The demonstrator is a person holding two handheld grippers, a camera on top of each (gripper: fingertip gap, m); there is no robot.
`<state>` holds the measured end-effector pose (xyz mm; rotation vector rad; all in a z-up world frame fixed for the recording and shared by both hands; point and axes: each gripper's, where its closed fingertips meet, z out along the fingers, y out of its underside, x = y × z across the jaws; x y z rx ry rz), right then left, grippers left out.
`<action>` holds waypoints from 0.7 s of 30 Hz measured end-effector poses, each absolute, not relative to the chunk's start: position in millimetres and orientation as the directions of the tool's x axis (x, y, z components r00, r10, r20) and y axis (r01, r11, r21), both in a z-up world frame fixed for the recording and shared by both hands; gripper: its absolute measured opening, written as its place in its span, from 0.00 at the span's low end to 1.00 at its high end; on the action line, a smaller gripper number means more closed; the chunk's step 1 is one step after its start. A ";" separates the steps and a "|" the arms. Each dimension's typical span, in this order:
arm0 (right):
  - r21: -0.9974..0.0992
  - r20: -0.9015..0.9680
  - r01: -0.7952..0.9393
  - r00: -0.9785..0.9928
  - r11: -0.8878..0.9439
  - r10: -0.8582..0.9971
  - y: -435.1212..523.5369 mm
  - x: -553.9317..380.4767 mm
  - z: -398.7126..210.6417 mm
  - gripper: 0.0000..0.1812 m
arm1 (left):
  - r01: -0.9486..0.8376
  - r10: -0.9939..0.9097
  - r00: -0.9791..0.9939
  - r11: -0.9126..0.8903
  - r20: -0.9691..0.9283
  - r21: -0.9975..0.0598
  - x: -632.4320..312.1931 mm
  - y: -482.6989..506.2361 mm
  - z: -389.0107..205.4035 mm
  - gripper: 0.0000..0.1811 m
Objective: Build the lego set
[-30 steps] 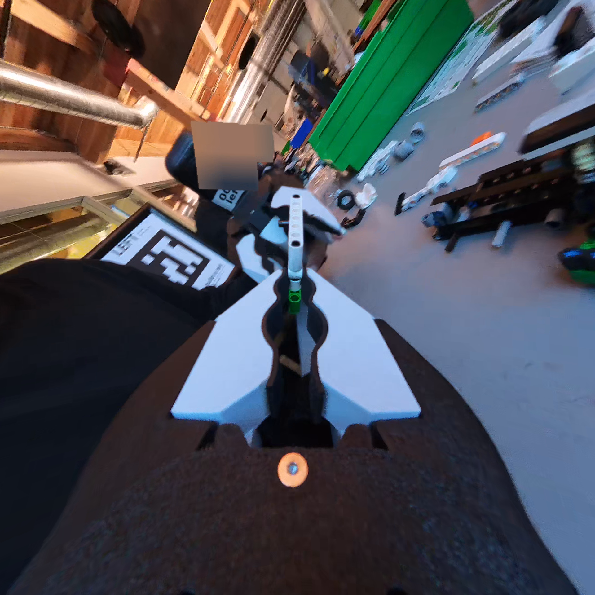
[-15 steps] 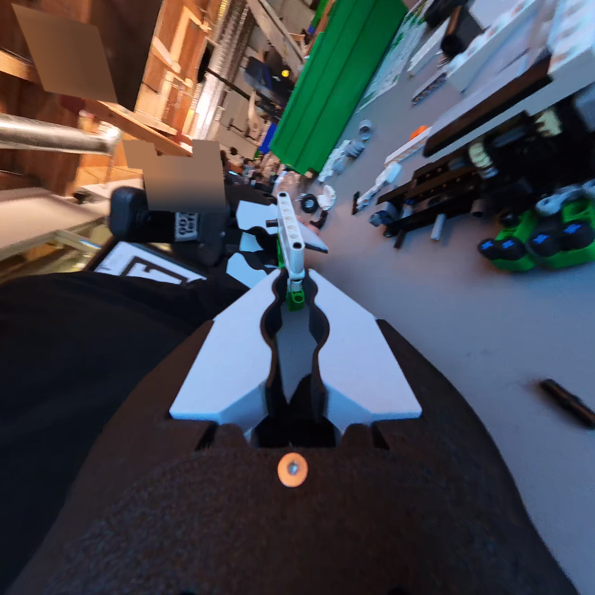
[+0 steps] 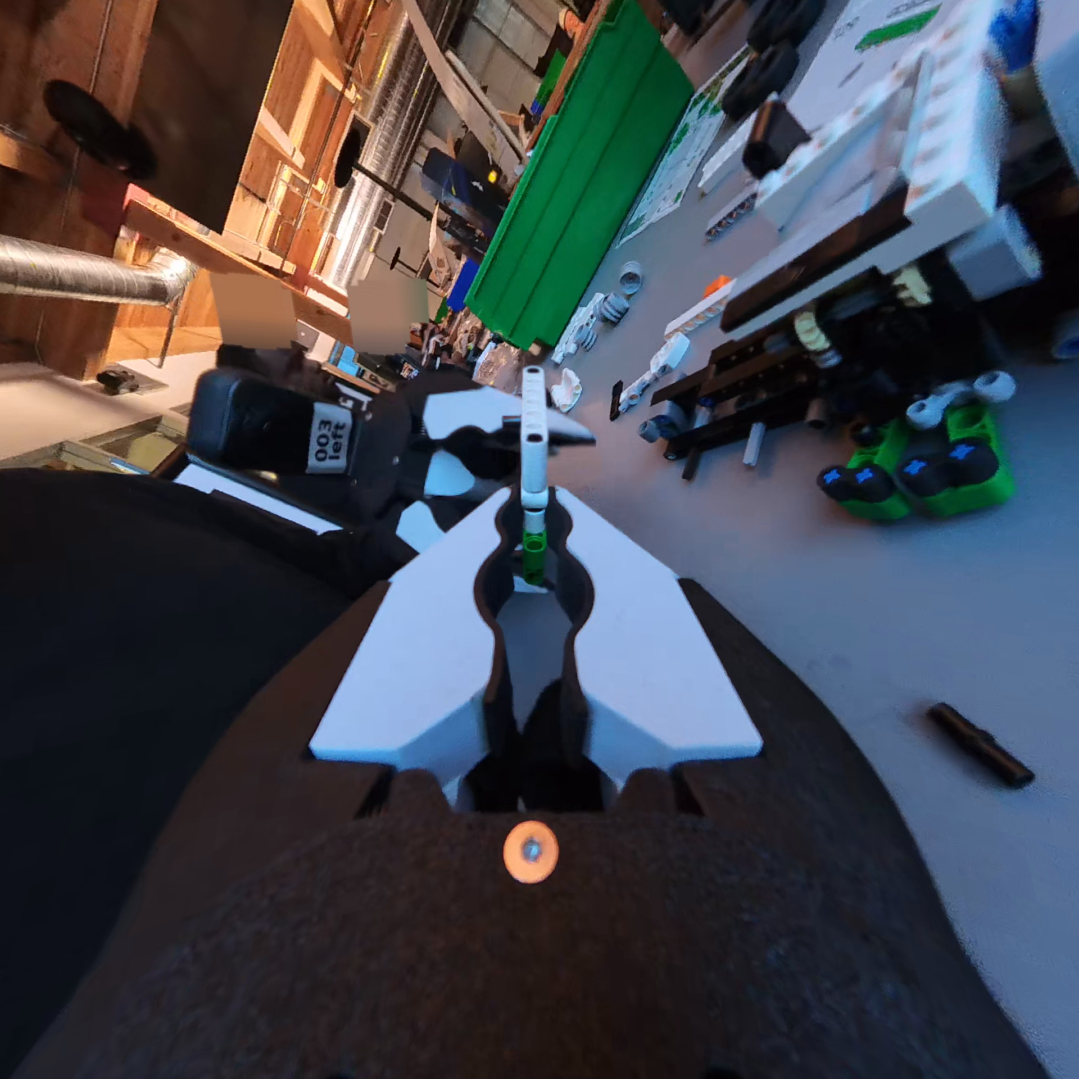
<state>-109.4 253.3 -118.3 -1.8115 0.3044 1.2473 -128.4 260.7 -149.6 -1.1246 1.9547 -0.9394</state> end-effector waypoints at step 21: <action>-0.732 -0.665 -0.459 0.644 -0.504 0.379 246.0 -112.9 -107.3 0.13 | -0.444 -0.807 -0.583 0.220 0.094 -0.869 -131.3 254.6 -139.0 0.41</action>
